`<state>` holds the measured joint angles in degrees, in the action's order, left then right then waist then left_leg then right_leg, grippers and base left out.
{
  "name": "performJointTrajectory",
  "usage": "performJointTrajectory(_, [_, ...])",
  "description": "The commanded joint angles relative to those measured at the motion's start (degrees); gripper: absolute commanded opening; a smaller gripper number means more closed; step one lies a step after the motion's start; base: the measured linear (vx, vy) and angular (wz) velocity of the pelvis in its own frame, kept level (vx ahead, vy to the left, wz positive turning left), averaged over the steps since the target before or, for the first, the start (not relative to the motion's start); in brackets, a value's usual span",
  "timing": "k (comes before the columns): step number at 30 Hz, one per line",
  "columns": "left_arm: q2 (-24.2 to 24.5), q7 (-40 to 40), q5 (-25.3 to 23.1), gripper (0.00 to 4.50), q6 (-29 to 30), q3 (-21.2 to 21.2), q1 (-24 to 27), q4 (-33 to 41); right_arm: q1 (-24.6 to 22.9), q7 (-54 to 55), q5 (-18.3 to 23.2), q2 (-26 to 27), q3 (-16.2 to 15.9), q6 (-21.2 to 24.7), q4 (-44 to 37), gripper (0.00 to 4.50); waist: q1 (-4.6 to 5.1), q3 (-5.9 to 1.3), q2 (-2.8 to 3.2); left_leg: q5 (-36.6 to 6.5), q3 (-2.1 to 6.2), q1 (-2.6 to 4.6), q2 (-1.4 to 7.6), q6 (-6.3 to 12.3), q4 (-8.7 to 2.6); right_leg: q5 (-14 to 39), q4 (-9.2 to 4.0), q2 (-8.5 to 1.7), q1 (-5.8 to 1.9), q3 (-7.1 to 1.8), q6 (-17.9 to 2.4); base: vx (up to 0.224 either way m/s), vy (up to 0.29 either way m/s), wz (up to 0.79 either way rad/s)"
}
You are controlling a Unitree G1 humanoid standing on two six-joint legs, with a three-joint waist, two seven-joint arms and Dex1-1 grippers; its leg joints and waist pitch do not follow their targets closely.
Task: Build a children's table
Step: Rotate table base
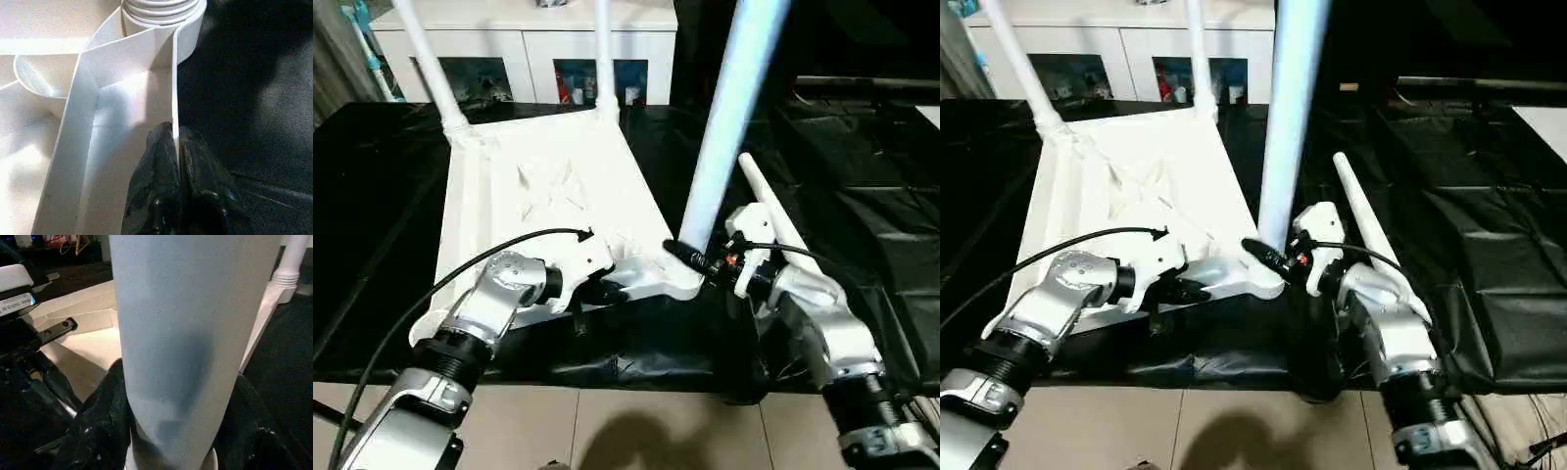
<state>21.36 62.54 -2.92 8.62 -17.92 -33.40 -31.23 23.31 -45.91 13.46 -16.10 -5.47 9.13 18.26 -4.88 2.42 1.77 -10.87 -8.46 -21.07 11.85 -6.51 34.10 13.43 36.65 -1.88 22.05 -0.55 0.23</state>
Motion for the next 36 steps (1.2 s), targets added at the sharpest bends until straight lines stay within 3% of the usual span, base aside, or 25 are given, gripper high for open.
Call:
performJointTrajectory(1, [1.0, 1.5, 0.0, 0.00, 0.4, -0.6, 0.5, 1.5, -2.9, -3.8, -1.1, 0.1, -5.2, 4.7, 3.4, 1.86, 0.01, -3.14, -0.08, -7.9, -0.44, 0.33, 0.44, 0.95, -3.90, -3.5, -4.26, -3.92, -2.79, -1.33, -12.2, 0.000, 0.000, 0.00])
performJointTrajectory(6, [3.5, 8.5, 0.6, 0.00, -1.5, -3.0, 1.5, 3.8, -3.2, -6.6, 0.1, -0.7, -4.3, 4.6, 4.2, 1.86, 0.07, -3.24, 0.21, -8.8, -0.34, 0.40, 0.55, 0.63, -4.02, -3.2, -4.25, -3.99, -2.74, -1.36, -12.4, 0.000, 0.000, 0.00])
performJointTrajectory(10, [5.0, 11.9, 0.9, 0.00, -2.0, -4.1, 1.5, 4.9, -3.1, -10.3, 1.3, -2.2, -4.3, 5.3, 3.0, 1.86, 0.09, -3.33, 0.29, -8.5, -0.38, 0.51, 0.57, 0.92, -4.02, -5.9, -4.09, -3.81, -2.70, -1.23, -13.1, 0.000, 0.000, 0.00])
performJointTrajectory(17, [4.1, 7.1, -1.2, 0.00, -3.2, -3.1, -0.1, 1.8, -1.4, -7.1, -0.8, -1.6, -3.2, 2.9, 6.8, 1.86, -0.07, -3.16, 0.12, -10.1, -0.45, 0.66, 0.61, 0.26, -4.19, -2.8, -4.46, -3.99, -2.55, -1.19, -13.2, 0.000, 0.000, 0.00])
performJointTrajectory(20, [3.1, 4.1, -1.5, 0.00, -2.6, -2.3, -0.5, 0.6, -0.6, -3.4, -1.8, -0.3, -1.8, 0.9, 9.4, 1.86, 0.08, -2.76, 0.18, -14.0, -0.48, 0.96, 0.66, -0.74, -4.56, 5.2, -5.10, -4.18, -2.07, -1.28, -12.8, 0.000, 0.000, 0.00])
performJointTrajectory(22, [2.4, 2.9, -1.4, 0.00, -1.9, -1.9, -0.5, 0.2, 0.0, -0.4, -2.7, 0.4, -1.2, -0.2, 11.3, 1.86, 0.19, -2.46, 0.12, -16.7, -0.35, 0.98, 0.64, -1.32, -4.94, 12.7, -5.67, -4.33, -1.95, -1.36, -11.4, 0.000, 0.000, 0.00])
performJointTrajectory(25, [0.5, 0.8, -1.1, 0.00, -0.3, -1.7, -0.8, -0.6, 0.8, 3.9, -3.8, 1.2, -0.4, -1.7, 13.9, 1.85, 0.44, -2.24, 0.00, -18.0, -0.13, 0.76, 0.48, -1.68, -5.42, 19.6, -6.20, -4.60, -1.99, -1.10, -9.1, 0.000, 0.000, 0.00])
performJointTrajectory(28, [-0.1, 0.2, -1.1, 0.00, -0.6, -1.7, -0.9, -1.1, 0.7, 3.7, -3.4, 1.4, -0.1, -1.9, 13.9, 1.85, 0.51, -2.45, 0.09, -18.1, -0.17, 0.92, 0.64, -1.21, -5.38, 18.6, -6.39, -4.68, -1.80, -1.01, -9.1, 0.000, 0.000, 0.00])
performJointTrajectory(30, [-0.8, 0.4, -0.7, 0.00, -1.9, -1.5, -1.3, -1.9, 0.8, 2.5, -2.5, 1.1, 0.3, -2.2, 14.2, 1.85, 0.60, -2.66, 0.07, -16.8, -0.32, 0.84, 0.61, -0.41, -5.36, 14.8, -6.29, -4.66, -1.95, -0.59, -10.0, 0.000, 0.000, 0.00])
performJointTrajectory(36, [0.3, 3.5, -0.1, 0.00, -4.1, -1.8, -1.6, -1.8, 1.0, -4.5, 0.1, -0.2, 0.0, -3.2, 13.8, 1.85, 0.51, -2.88, 0.24, -14.5, -0.49, 0.74, 0.73, 0.73, -5.13, 9.0, -5.93, -4.68, -2.12, -0.42, -11.8, 0.000, 0.000, 0.00])
